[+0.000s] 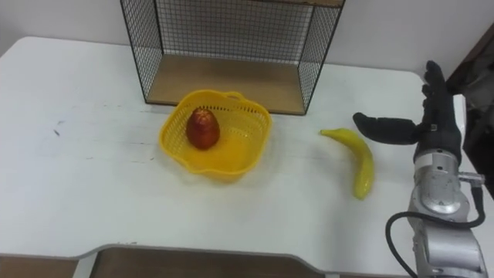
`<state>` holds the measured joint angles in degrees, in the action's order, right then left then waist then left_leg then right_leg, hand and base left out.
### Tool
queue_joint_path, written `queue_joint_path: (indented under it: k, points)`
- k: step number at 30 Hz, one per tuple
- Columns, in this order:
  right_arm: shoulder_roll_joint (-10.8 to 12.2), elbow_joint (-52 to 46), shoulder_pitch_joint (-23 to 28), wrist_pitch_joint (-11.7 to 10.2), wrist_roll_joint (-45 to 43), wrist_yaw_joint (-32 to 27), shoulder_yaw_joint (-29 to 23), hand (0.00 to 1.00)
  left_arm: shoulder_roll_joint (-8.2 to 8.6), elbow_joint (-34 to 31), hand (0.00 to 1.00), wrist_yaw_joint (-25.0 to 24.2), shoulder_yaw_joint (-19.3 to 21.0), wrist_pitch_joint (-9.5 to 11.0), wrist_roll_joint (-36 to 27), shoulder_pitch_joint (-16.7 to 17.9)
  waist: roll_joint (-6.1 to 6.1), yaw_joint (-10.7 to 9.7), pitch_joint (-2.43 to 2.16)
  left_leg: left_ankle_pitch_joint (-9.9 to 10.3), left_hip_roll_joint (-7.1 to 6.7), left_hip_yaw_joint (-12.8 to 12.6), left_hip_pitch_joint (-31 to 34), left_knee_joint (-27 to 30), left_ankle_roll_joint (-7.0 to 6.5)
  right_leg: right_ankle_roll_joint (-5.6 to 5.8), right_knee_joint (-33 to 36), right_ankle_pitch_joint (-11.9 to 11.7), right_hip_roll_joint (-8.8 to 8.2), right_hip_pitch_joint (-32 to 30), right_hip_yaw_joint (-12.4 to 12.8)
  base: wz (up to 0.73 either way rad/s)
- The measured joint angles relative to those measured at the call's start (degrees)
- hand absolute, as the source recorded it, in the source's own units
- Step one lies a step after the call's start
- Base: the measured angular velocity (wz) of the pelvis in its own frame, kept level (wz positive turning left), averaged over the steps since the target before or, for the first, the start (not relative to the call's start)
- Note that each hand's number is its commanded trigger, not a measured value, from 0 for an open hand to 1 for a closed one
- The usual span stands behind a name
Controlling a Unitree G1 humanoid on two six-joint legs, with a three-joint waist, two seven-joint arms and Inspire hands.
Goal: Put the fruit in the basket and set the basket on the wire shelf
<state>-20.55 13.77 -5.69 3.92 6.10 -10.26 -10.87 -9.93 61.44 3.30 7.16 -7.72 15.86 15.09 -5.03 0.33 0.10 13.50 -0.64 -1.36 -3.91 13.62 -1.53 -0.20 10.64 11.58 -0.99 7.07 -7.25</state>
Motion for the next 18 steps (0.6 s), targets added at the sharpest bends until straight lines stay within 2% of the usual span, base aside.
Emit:
queue_joint_path:
  k: [10,18]
  points:
    - [-0.2,3.8,-0.3,0.0,-0.1,1.5,0.1,0.0,-0.06,0.0,0.0,0.0,0.0,-0.6,0.0,0.1,0.03,0.2,0.05,0.0,-0.04,0.3,0.2,0.0,0.01,0.0,0.0,0.0,-0.01,-0.3,-0.3,0.0]
    - [-0.2,8.3,-1.9,0.0,0.0,3.2,0.9,0.0,-0.31,0.0,0.0,0.0,0.0,-0.6,0.0,-0.3,-0.42,1.6,-0.01,-0.1,-0.06,0.5,0.5,0.1,0.02,0.0,0.0,0.0,-0.08,-0.5,-0.4,0.0]
